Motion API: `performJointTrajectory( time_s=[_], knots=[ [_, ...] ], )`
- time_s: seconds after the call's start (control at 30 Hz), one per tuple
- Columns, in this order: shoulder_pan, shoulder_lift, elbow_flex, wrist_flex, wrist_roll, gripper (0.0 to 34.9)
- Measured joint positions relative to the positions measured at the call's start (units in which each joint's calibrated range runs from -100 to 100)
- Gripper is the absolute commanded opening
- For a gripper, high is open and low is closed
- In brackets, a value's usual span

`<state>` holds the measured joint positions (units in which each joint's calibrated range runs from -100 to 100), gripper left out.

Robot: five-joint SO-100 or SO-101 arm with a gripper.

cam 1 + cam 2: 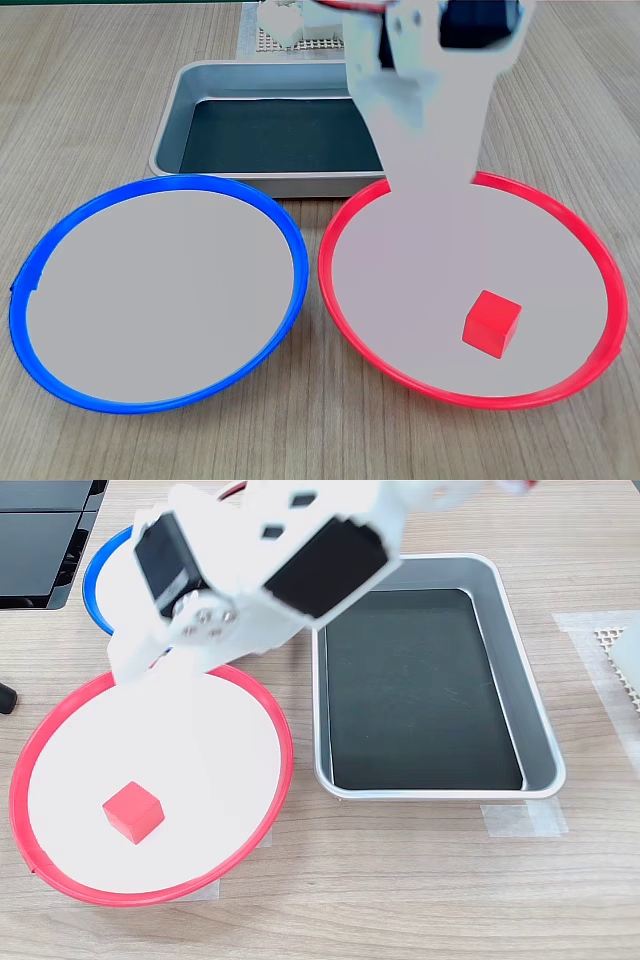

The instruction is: Move a red block from tray to red dish

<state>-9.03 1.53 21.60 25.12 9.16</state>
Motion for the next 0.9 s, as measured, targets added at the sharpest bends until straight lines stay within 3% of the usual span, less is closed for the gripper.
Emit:
performJointTrajectory(
  time_s=[0.27, 0.33, 0.5, 0.57, 0.73, 0.9],
  knots=[
    [6.5, -45.1, 46.2, -12.1, -7.1, 0.1],
    [7.4, -55.5, 56.5, -12.1, -7.5, 0.1],
    [8.1, -81.3, 77.0, -4.9, -7.1, 0.1],
    [8.6, -89.4, 78.3, 4.6, -7.5, 0.1],
    [9.2, -98.8, 78.3, 18.8, -7.8, 0.2],
    [9.1, -100.3, 78.3, 21.7, -7.8, 0.3]
  ],
)
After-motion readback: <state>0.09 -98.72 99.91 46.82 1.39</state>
